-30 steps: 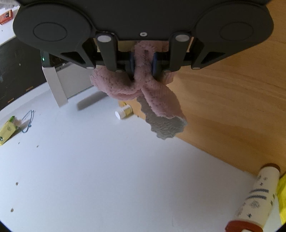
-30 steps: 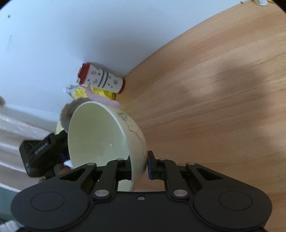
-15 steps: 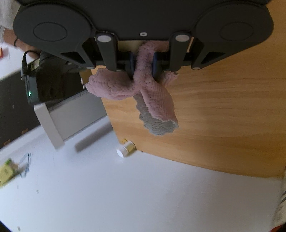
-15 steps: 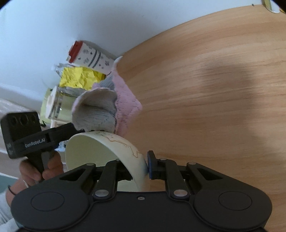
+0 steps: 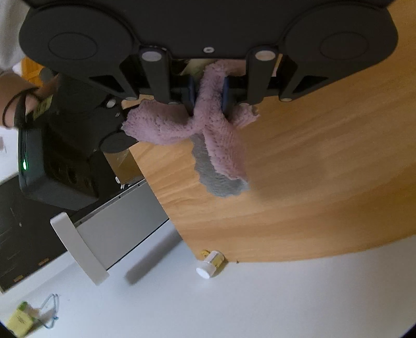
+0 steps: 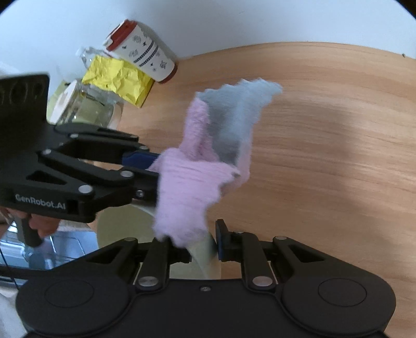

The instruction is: Clean bowl

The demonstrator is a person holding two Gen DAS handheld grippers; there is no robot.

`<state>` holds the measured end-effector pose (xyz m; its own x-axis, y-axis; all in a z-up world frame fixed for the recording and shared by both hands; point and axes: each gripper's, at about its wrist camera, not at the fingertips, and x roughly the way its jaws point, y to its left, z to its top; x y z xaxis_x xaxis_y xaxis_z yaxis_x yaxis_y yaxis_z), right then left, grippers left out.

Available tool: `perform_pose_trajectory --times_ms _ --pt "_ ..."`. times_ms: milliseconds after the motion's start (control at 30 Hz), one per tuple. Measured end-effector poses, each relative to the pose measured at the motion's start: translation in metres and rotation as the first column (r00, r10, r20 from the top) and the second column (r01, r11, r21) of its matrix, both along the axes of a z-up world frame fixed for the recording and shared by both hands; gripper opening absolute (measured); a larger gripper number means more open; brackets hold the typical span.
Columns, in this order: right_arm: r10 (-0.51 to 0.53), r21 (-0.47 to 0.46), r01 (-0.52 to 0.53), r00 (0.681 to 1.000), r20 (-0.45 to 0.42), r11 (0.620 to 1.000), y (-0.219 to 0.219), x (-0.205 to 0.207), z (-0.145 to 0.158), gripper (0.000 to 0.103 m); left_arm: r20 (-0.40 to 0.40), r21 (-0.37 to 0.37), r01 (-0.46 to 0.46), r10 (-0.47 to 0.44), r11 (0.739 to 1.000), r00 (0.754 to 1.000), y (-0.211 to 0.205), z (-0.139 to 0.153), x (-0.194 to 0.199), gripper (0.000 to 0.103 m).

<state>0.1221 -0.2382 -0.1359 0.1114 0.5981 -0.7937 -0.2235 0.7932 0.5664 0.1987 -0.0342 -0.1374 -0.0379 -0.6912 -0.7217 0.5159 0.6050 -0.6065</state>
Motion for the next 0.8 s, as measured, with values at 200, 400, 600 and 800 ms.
perform_pose_trajectory --times_ms 200,400,600,800 --pt "0.024 -0.03 -0.024 1.0 0.014 0.999 0.008 -0.004 -0.002 0.019 -0.02 0.009 -0.026 0.027 1.0 0.999 0.0 -0.001 0.001 0.018" --pt "0.001 -0.03 -0.001 1.0 0.026 1.0 0.007 -0.007 -0.002 0.019 -0.037 0.02 -0.053 0.053 0.998 0.998 0.0 -0.002 0.002 0.018" --pt "-0.025 -0.039 0.026 0.999 0.027 0.999 0.004 -0.008 -0.002 0.019 -0.043 0.051 -0.127 0.129 0.991 0.991 0.018 -0.007 0.003 0.018" --pt "-0.065 -0.038 0.066 0.998 0.026 0.997 -0.004 -0.006 -0.004 0.02 -0.079 0.032 -0.219 0.221 0.975 0.972 0.038 -0.014 0.004 0.018"
